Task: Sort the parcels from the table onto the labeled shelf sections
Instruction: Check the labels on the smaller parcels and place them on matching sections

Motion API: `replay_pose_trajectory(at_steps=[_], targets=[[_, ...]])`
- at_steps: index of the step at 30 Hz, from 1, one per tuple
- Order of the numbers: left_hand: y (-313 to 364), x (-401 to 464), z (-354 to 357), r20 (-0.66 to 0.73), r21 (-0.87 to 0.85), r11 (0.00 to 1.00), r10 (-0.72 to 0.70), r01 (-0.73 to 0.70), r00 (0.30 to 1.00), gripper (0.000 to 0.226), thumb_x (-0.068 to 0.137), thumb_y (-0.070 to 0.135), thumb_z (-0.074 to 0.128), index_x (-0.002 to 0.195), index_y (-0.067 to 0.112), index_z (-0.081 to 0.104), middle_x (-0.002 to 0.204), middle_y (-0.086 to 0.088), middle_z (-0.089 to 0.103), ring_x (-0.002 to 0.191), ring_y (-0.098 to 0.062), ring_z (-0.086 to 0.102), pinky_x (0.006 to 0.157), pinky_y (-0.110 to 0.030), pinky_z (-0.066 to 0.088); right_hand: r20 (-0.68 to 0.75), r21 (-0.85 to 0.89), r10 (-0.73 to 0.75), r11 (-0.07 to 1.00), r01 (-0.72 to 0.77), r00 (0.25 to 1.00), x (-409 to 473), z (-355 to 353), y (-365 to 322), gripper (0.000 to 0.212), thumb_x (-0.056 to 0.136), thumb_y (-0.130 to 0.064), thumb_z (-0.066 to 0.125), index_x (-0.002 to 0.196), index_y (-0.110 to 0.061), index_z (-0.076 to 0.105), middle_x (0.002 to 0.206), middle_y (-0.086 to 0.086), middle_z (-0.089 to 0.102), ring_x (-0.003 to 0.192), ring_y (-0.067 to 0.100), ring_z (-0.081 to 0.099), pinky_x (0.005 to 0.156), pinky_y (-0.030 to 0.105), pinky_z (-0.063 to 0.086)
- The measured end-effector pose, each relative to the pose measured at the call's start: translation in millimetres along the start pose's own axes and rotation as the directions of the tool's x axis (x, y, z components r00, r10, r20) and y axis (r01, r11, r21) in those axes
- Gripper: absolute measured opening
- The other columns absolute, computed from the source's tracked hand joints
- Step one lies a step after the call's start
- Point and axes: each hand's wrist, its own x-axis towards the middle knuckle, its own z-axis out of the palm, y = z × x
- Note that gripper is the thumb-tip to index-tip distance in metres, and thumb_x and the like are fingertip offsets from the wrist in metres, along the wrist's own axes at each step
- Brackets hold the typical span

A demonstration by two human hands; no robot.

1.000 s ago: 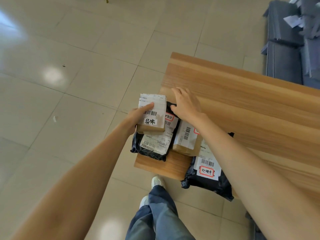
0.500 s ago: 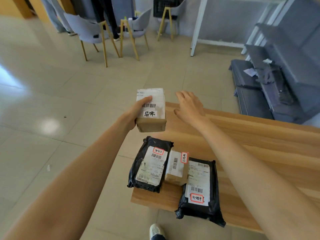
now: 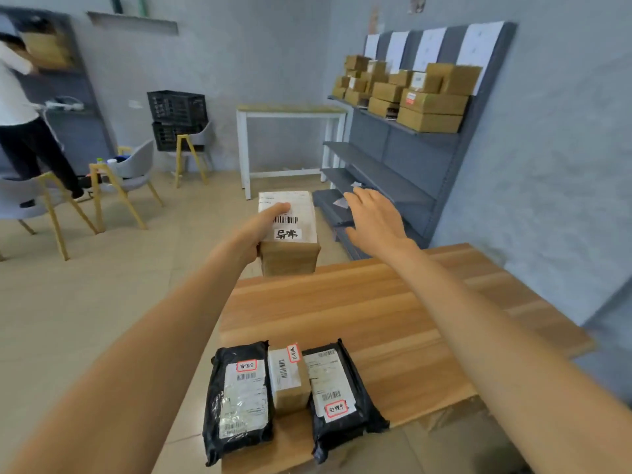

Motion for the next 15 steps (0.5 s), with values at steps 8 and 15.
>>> replay_pose_trajectory(at_steps=[8, 15], targets=[[26, -42, 114, 0.281, 0.041, 0.998, 0.039, -0.052, 0.959, 0.018, 0.092, 0.034, 0.061, 0.096, 0.016, 0.063, 0.058, 0.006, 0.07, 0.044, -0.006, 0.065, 0.038, -0.016, 0.046, 0.003, -0.136, 0.293, 0.947, -0.29, 0.956, -103, -76, 81, 0.059, 0.087, -0.021, 0.061, 0.14, -0.007, 0.04, 0.139, 0.01, 0.045, 0.129, 0.028, 0.04, 0.108, 0.034, 0.032], [40, -101, 242, 0.565, 0.113, 0.993, -0.037, -0.033, 0.825, 0.017, 0.088, 0.034, 0.066, 0.093, 0.018, 0.065, 0.063, 0.001, 0.073, 0.049, -0.012, 0.067, 0.041, -0.02, 0.05, -0.045, -0.245, 0.539, 0.81, -0.533, 0.841, -214, -139, 157, 0.065, 0.088, -0.02, 0.059, 0.146, -0.009, 0.032, 0.149, 0.009, 0.036, 0.137, 0.026, 0.033, 0.111, 0.031, 0.023]])
